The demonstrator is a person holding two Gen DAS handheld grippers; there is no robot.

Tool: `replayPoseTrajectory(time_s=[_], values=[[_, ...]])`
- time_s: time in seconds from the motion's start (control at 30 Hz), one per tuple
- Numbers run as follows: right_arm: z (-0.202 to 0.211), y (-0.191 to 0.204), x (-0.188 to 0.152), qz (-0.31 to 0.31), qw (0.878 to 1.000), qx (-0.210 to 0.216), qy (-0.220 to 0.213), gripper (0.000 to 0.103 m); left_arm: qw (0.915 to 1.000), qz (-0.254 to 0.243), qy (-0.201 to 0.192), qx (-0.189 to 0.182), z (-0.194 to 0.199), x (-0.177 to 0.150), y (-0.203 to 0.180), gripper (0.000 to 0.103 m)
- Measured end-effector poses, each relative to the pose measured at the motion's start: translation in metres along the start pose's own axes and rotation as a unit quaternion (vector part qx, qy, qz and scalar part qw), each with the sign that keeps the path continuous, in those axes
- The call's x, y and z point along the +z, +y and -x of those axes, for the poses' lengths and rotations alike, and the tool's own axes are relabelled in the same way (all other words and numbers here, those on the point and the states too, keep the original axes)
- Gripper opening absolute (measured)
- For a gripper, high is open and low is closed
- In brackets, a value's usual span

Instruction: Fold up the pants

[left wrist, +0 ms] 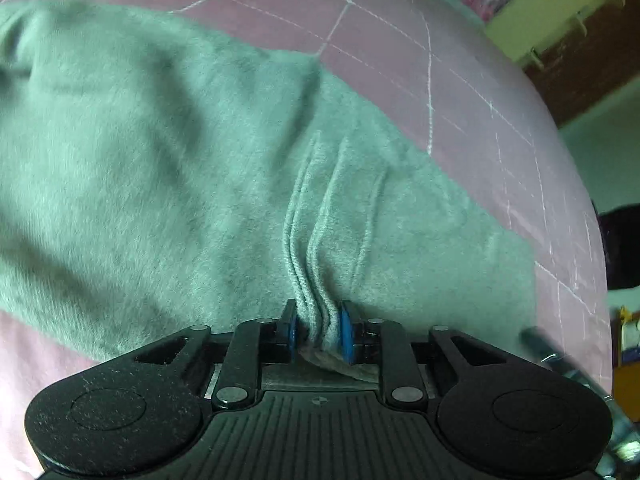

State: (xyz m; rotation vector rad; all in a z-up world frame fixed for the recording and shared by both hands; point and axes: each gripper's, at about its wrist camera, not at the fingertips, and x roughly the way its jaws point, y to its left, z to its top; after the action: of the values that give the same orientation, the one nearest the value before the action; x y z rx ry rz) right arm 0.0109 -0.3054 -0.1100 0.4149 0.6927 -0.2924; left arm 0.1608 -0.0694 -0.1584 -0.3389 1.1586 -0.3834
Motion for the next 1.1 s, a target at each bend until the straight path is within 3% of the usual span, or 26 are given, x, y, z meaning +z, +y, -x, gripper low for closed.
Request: replayPoseTrajectory(time_s=[0.07, 0.13, 0.2, 0.27, 0.33, 0.43, 0.5, 0.57, 0.87, 1.1], values=[[-0.024, 0.016, -0.015, 0.056, 0.997, -0.020, 0.053, 0.033, 0.9999, 0.017, 0.000, 0.002, 0.006, 0.002, 0.001, 0.025], [-0.029, 0.024, -0.023, 0.099, 0.993, -0.035, 0.056, 0.033, 0.9992, 0.016, -0.033, 0.017, 0.026, 0.007, -0.004, 0.026], [-0.024, 0.024, -0.011, 0.085, 0.994, -0.033, 0.063, 0.035, 0.9969, -0.023, -0.070, 0.026, 0.043, 0.010, -0.015, 0.026], [-0.014, 0.025, 0.000, 0.064, 0.997, -0.019, 0.036, 0.035, 0.9966, -0.049, -0.061, 0.023, 0.038, 0.017, -0.025, 0.029], [-0.011, 0.033, 0.006, 0.065, 0.998, -0.016, 0.018, 0.038, 0.9968, -0.062, -0.040, 0.029, 0.022, 0.016, -0.035, 0.042], [-0.022, 0.045, 0.002, 0.078, 0.996, -0.010, 0.030, 0.037, 0.9928, -0.098, -0.019, 0.066, -0.003, 0.005, -0.042, 0.054], [-0.037, 0.050, -0.014, 0.101, 0.992, -0.014, 0.072, 0.038, 0.9895, -0.118, -0.030, 0.078, -0.007, -0.005, -0.045, 0.054], [-0.037, 0.052, -0.022, 0.126, 0.990, -0.015, 0.059, 0.038, 0.9889, -0.119, -0.028, 0.084, -0.002, -0.008, -0.048, 0.054], [-0.008, 0.060, -0.020, 0.077, 0.996, 0.017, 0.052, 0.042, 0.9806, -0.130, -0.044, 0.139, 0.039, -0.022, -0.033, 0.055], [-0.002, 0.093, -0.025, 0.091, 0.994, 0.036, 0.051, 0.043, 0.9760, -0.127, -0.053, 0.169, 0.062, -0.027, -0.006, 0.056]])
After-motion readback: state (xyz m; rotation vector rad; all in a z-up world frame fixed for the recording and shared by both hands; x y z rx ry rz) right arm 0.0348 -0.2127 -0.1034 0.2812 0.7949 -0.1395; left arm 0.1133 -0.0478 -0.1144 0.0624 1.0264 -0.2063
